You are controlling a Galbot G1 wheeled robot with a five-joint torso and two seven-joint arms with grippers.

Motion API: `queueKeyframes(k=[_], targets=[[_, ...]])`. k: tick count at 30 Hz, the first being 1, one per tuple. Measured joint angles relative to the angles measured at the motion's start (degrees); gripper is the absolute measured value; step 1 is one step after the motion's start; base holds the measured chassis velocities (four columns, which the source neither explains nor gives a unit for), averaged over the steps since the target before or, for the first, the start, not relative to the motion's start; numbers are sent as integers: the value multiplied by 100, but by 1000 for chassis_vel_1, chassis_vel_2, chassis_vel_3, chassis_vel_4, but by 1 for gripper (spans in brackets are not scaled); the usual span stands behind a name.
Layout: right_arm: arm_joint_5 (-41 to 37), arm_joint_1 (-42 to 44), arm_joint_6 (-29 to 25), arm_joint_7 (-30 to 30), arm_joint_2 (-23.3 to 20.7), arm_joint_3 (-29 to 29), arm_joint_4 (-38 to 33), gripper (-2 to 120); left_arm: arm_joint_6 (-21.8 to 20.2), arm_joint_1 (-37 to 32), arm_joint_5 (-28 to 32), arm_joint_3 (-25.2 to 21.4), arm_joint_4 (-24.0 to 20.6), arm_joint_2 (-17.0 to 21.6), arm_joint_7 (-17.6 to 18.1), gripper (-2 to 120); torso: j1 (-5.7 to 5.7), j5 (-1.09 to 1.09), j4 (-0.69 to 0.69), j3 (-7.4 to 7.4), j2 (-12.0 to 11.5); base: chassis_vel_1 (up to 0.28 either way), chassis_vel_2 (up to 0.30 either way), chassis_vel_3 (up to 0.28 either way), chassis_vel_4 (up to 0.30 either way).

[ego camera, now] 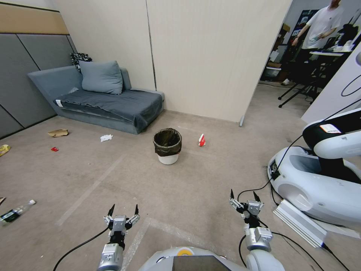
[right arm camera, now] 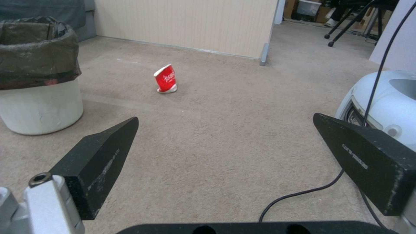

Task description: Pick up the trash bin, then pick up the garbage from the floor and place it into the trash bin.

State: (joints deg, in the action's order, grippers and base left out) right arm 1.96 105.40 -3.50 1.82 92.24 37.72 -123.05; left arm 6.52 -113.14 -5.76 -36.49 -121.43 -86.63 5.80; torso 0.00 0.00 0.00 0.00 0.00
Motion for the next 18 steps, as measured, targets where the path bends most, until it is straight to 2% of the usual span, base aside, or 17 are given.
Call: queueKeyframes(k=[8,18], targets=[[-156,-46,234,-537,-5,12,-162,100,27,105,146,21,-93,85,-23,100,0,0,0,0,0,0,0,0,0],[-250,-237,523,-524,-9,-40,-263,100,-325,339,215,-8,-307,168,3,100,0,0,0,1,0,0,0,0,0]])
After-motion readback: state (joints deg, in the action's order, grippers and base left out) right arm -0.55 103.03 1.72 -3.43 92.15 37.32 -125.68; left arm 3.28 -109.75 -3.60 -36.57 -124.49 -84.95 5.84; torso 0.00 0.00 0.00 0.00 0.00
